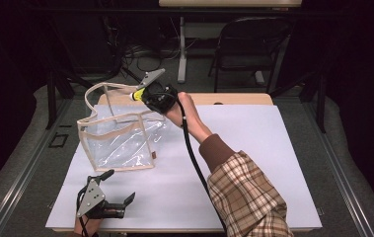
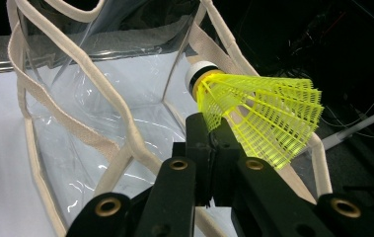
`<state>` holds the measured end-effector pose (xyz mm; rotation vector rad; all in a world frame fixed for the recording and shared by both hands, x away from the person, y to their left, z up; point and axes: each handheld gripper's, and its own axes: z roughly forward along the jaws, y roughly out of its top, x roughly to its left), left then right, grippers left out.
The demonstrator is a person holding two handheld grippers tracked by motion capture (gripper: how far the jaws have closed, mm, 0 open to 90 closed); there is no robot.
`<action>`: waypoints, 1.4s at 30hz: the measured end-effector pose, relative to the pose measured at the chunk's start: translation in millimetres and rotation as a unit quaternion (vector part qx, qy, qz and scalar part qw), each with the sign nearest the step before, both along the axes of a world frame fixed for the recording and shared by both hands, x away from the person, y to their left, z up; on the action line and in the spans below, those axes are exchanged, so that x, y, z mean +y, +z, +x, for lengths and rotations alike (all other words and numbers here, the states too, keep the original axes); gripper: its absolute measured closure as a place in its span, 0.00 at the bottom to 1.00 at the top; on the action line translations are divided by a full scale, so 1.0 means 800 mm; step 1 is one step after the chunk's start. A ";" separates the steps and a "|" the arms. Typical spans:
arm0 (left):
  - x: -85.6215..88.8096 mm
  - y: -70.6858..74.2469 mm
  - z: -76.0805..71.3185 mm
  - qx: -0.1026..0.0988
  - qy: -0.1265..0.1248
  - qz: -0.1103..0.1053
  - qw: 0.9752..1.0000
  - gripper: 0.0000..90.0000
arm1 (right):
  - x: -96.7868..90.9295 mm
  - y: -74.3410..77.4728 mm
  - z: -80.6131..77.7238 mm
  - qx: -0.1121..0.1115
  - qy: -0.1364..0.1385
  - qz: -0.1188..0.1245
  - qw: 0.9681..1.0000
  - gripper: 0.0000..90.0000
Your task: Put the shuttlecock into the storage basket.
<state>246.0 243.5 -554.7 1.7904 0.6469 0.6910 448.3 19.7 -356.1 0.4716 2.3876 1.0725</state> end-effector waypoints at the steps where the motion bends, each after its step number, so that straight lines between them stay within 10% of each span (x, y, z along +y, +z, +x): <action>1: 0.000 0.000 0.000 0.000 0.000 0.000 1.000 0.00 | 0.001 0.000 0.000 0.000 0.000 -0.001 1.000 1.00; 28: 0.000 0.000 0.000 0.000 0.000 -0.001 1.000 0.00 | 0.010 -0.010 0.005 0.017 -0.003 -0.007 1.000 0.99; 42: 0.000 0.000 0.000 -0.001 0.000 0.000 1.000 0.00 | -0.012 0.003 0.003 0.024 -0.017 0.032 0.999 0.62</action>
